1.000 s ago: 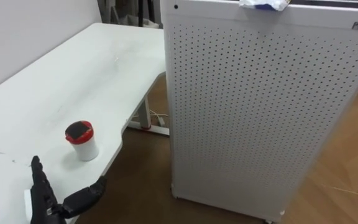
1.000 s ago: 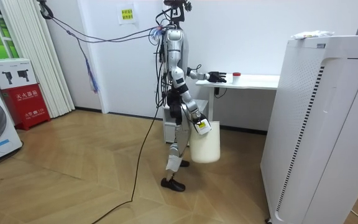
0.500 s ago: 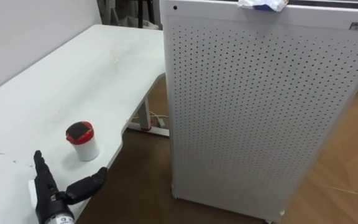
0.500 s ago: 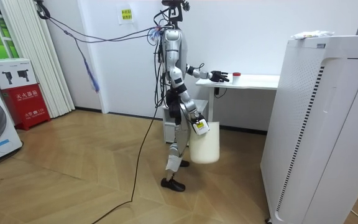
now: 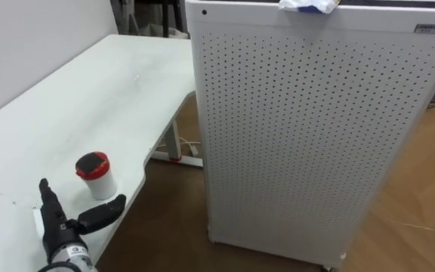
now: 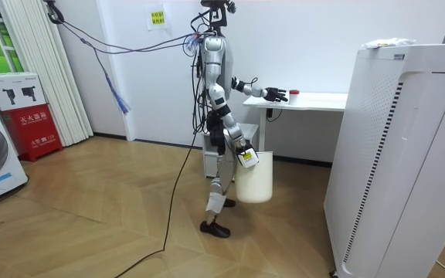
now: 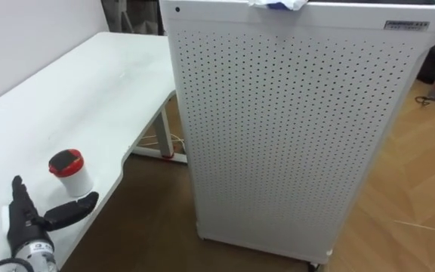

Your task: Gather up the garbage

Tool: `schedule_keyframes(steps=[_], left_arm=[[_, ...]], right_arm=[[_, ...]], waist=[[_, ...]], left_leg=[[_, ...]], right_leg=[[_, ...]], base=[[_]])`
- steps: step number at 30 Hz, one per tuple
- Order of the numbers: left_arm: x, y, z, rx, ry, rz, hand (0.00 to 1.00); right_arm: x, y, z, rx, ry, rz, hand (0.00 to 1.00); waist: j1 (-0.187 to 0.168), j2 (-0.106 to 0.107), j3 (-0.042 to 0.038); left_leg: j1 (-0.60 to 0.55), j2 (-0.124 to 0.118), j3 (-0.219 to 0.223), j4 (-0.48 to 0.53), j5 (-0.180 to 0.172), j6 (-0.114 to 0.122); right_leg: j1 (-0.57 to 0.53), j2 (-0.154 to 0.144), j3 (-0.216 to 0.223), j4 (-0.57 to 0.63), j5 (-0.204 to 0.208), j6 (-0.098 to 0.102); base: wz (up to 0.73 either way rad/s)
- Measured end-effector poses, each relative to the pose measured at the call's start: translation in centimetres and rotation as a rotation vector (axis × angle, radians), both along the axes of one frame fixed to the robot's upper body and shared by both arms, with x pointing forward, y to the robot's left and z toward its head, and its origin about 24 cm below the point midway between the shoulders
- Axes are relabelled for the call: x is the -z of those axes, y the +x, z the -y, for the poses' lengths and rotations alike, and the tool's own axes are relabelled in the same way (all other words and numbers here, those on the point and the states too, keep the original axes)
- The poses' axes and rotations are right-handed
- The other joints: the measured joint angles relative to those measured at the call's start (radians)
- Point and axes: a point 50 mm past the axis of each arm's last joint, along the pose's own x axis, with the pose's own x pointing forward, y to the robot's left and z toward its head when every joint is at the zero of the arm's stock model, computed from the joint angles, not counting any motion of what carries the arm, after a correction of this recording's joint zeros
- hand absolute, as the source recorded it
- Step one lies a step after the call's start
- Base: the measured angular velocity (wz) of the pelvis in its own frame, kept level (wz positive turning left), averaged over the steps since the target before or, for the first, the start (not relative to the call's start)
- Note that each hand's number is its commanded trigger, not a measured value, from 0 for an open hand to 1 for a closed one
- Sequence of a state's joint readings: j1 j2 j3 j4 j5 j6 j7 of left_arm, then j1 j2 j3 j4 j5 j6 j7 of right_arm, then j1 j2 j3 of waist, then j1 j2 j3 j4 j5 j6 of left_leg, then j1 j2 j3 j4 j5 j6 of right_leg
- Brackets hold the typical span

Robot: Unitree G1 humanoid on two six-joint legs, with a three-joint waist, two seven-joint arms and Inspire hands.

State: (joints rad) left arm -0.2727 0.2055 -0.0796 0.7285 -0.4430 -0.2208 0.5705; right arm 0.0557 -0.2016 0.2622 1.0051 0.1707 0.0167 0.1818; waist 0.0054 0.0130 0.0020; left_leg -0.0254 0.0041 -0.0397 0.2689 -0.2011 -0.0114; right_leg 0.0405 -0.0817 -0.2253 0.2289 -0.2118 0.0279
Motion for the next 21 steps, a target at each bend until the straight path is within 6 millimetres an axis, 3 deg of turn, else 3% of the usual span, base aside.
schedule_keyframes(steps=[7, 16, 21], left_arm=[[-0.4, 0.7, -0.8, -0.001, 0.000, -0.013, 0.00], [-1.8, 2.5, -2.4, -0.066, -0.008, 0.005, 0.00], [-2.3, 3.2, -2.6, -0.086, -0.012, 0.021, 0.00]], right_arm=[[0.0, 0.0, 0.2, 0.001, -0.005, -0.005, 1.00], [-0.2, 1.1, -0.1, 0.013, -0.031, 0.026, 1.00], [-0.2, 1.3, -0.2, 0.030, -0.056, 0.033, 1.00]], waist=[[-0.003, 0.009, 0.0021], [-0.039, -0.001, 0.0090], [-0.045, -0.008, 0.0135]], left_leg=[[-0.018, 0.000, 0.022, -0.002, 0.004, 0.005], [-0.061, 0.002, 0.034, 0.002, 0.017, 0.005], [-0.079, 0.007, 0.067, 0.006, 0.023, 0.007]], right_leg=[[-0.033, -0.004, 0.018, 0.017, 0.000, 0.000], [-0.081, -0.006, 0.025, 0.046, 0.005, -0.003], [-0.109, -0.007, 0.030, 0.046, 0.006, -0.002]], base=[[-0.08], [-0.01], [-0.01]])
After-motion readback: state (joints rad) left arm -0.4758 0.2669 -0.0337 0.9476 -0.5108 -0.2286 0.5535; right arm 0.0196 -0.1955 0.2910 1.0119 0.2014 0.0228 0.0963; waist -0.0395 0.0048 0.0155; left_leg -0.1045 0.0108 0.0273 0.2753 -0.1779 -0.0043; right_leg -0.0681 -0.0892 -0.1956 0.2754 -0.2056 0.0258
